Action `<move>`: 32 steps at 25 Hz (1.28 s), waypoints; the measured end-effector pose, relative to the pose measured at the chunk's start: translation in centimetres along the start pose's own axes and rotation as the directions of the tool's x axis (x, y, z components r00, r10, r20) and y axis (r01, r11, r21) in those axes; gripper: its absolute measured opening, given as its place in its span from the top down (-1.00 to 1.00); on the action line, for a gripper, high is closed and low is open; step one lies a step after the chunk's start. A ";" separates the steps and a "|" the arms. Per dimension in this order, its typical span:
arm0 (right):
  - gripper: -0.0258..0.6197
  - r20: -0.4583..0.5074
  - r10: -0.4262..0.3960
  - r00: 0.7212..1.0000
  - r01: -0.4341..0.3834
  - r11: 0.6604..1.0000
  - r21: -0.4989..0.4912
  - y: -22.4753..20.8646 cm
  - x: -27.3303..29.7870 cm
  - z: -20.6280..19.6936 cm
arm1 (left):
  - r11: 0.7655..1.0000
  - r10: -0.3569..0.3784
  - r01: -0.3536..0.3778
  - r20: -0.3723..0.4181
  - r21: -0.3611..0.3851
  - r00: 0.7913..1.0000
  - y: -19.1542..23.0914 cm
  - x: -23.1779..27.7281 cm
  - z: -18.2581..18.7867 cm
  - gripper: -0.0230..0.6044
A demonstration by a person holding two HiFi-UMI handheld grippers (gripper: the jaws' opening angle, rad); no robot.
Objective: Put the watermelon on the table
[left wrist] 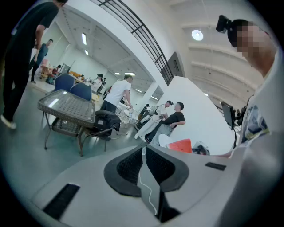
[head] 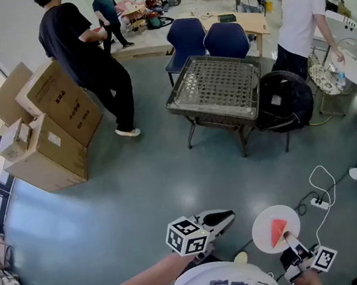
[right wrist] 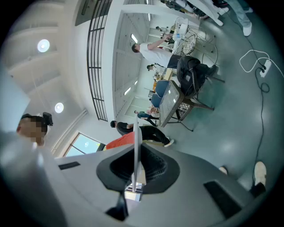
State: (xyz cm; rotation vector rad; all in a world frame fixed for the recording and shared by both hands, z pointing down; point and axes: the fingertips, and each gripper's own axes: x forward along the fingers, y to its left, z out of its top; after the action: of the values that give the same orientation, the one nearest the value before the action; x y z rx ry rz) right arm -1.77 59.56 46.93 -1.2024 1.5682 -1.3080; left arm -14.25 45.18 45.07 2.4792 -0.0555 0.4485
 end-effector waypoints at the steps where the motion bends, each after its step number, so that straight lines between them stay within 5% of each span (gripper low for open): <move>1: 0.85 -0.007 0.005 1.000 -0.005 1.000 -0.004 -0.4 -1.3 0.6 | 1.000 -0.016 0.017 0.018 -0.024 1.000 -1.2 1.1 -0.5 0.82; 9: 0.85 -0.049 0.044 0.998 -0.044 0.999 0.006 -1.6 -5.6 3.1 | 0.996 0.009 -0.001 0.091 -0.085 0.996 -6.2 4.4 -1.8 0.82; 18: 0.85 -0.037 0.059 0.998 -0.060 0.998 -0.015 -0.8 -7.5 4.9 | 0.999 0.052 -0.052 0.096 0.004 0.994 -8.6 4.5 -0.9 0.82; 25: 0.85 -0.052 0.033 0.998 -0.035 0.999 -0.022 -1.2 -4.2 5.5 | 0.997 0.073 -0.075 0.104 0.015 0.992 -6.5 3.4 0.2 0.82; 32: 0.85 -0.119 0.014 0.993 -0.025 0.995 -0.095 -3.5 5.8 9.0 | 0.996 0.086 -0.087 0.193 -0.005 0.977 1.2 2.5 4.7 0.82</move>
State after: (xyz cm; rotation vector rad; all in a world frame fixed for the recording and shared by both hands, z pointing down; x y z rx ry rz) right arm 5.75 51.40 48.70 -1.1832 1.7412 -1.3250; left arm -10.61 41.64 43.09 2.5236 -0.2421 0.2421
